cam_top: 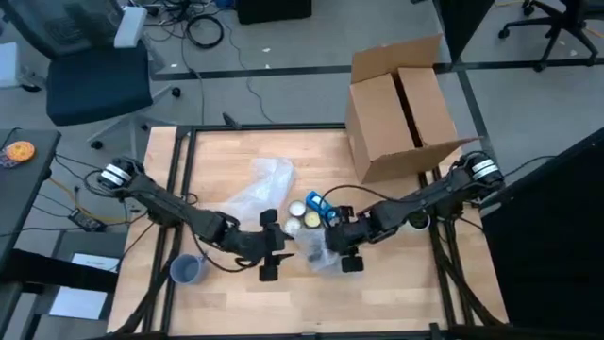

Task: Wrap mug
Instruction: Wrap the black mug with the transparent bubble wrap

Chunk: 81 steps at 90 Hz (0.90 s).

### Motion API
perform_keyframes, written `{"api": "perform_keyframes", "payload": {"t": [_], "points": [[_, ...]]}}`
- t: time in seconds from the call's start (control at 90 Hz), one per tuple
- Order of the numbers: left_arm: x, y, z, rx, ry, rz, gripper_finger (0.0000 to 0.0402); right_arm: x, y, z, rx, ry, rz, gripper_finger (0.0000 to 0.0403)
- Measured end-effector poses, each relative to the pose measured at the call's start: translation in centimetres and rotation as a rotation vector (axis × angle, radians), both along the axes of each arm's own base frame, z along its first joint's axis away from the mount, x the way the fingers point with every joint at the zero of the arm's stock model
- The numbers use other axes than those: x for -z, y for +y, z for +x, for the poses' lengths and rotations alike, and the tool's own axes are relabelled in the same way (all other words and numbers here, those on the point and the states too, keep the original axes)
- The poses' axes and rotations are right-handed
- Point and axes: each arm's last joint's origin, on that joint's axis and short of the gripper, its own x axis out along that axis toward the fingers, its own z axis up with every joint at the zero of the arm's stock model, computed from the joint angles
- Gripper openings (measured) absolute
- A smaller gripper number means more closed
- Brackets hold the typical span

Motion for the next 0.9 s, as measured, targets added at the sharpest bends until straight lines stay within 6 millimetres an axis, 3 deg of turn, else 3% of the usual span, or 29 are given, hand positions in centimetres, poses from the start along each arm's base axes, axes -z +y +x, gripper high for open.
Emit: {"api": "perform_keyframes", "payload": {"t": [0.111, 0.189, 0.289, 0.389, 0.678, 0.9], "points": [[2.9, -0.1, 0.9, 0.02, -0.014, -0.105, 0.0188, 0.4, -0.5, 0.9, -0.021, -0.008, 0.04, 0.0096], [4.8, 0.0, 1.7, 0.024, 0.007, -0.128, 0.0188, 1.8, -0.6, 1.7, -0.054, 0.031, 0.056, 0.0096], [5.6, 0.1, 2.6, 0.039, -0.022, -0.157, 0.0188, 3.9, -0.2, 2.8, -0.116, 0.079, 0.079, 0.0095], [5.5, 0.0, 3.3, 0.066, -0.052, -0.157, 0.0188, 4.4, 0.1, 3.6, -0.134, 0.137, 0.068, 0.0095], [3.6, -0.6, 4.3, 0.145, -0.146, -0.077, 0.0188, -0.9, 0.7, 4.2, -0.161, 0.226, 0.0, 0.0095], [3.6, -0.9, 4.2, 0.155, -0.138, -0.075, 0.0188, -4.3, 0.7, 4.1, -0.128, 0.242, 0.008, 0.0095]]}}
